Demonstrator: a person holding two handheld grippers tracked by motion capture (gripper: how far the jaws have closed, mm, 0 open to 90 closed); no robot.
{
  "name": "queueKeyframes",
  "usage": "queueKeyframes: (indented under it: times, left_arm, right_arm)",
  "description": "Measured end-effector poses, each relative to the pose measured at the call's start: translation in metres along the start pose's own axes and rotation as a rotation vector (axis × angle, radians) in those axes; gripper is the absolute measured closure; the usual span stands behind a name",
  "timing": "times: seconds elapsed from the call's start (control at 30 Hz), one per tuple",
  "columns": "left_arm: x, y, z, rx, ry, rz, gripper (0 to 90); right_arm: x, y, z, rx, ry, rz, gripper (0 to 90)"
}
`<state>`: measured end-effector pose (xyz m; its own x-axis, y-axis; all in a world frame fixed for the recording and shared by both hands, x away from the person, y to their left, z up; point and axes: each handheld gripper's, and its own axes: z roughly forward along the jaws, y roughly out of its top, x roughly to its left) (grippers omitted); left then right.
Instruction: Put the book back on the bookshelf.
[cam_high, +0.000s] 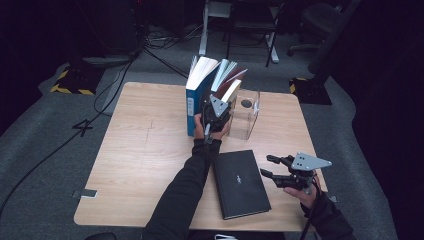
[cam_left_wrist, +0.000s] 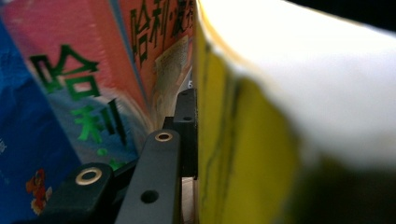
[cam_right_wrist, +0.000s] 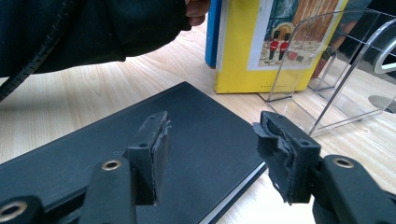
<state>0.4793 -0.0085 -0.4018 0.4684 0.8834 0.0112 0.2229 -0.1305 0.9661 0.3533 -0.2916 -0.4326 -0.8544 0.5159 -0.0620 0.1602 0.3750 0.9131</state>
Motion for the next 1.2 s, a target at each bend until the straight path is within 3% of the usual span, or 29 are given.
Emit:
queueKeyframes:
  times: [0.23, 0.53, 0.77, 0.9, 1.2]
  left_arm:
    - [0.001, 0.003, -0.009, 0.006, -0.027, 0.023, 72.5]
    - [0.001, 0.020, -0.022, 0.020, -0.045, 0.072, 69.4]
    - [-0.001, 0.031, -0.019, 0.087, -0.046, 0.081, 66.6]
    - [-0.003, 0.036, -0.017, 0.126, -0.027, 0.105, 73.9]
    - [-0.005, 0.034, -0.010, 0.068, 0.003, 0.103, 75.0]
  right_arm:
    - [0.000, 0.000, 0.000, 0.010, -0.005, -0.003, 44.4]
    - [0.001, 0.000, 0.002, 0.020, 0.008, -0.004, 44.0]
    - [0.002, 0.000, 0.004, 0.037, 0.020, -0.005, 43.7]
    - [0.002, -0.001, 0.005, 0.050, 0.027, -0.004, 43.5]
    - [0.002, -0.001, 0.005, 0.051, 0.031, -0.005, 43.5]
